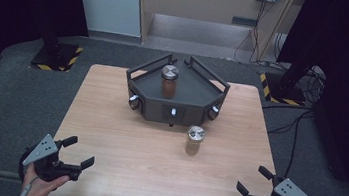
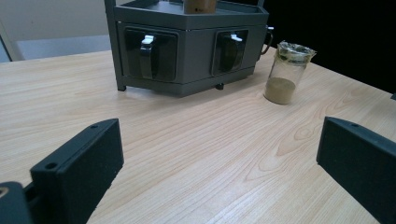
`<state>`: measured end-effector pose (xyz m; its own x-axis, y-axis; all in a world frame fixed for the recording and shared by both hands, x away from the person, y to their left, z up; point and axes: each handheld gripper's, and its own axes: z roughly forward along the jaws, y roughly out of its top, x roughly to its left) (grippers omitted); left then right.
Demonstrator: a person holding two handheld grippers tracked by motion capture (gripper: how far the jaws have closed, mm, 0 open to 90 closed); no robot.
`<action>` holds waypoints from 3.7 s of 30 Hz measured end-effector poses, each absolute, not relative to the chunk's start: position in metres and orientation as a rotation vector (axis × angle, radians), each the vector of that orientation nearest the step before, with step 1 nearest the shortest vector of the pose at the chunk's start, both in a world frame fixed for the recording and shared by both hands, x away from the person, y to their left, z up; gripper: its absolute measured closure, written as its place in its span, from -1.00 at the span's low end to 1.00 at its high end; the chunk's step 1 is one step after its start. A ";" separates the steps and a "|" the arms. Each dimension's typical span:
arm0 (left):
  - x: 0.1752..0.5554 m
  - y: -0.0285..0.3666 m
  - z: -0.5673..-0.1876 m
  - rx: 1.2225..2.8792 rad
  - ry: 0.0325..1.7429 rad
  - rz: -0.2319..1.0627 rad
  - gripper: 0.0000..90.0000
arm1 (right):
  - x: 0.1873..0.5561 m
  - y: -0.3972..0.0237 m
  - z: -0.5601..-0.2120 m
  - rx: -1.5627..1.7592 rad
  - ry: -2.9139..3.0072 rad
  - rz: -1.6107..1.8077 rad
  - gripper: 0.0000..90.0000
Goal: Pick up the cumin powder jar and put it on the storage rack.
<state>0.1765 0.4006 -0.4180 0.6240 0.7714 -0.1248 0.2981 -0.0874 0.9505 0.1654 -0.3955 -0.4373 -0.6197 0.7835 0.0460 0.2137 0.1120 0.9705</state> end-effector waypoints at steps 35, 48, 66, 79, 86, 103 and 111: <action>0.179 0.403 -0.420 1.672 0.887 0.475 -1.00 | 0.214 -0.426 -0.368 0.854 2.081 1.629 -0.95; 0.179 0.402 -0.420 1.678 0.885 0.474 -1.00 | 0.237 -0.410 -0.331 0.782 2.142 1.562 -0.95; 0.180 0.402 -0.420 1.684 0.880 0.469 -1.00 | 0.270 -0.381 -0.308 0.743 2.213 1.500 -0.91; 0.180 0.403 -0.420 1.687 0.879 0.473 -1.00 | 0.295 -0.358 -0.308 0.725 2.269 1.481 -0.91; 0.180 0.403 -0.420 1.687 0.879 0.473 -1.00 | 0.306 -0.345 -0.311 0.722 2.291 1.465 -0.91; 0.181 0.402 -0.419 1.707 0.868 0.472 -1.00 | 0.330 -0.316 -0.324 0.762 2.335 1.419 -0.90; 0.181 0.402 -0.418 1.711 0.866 0.472 -1.00 | 0.338 -0.305 -0.333 0.793 2.341 1.404 -0.90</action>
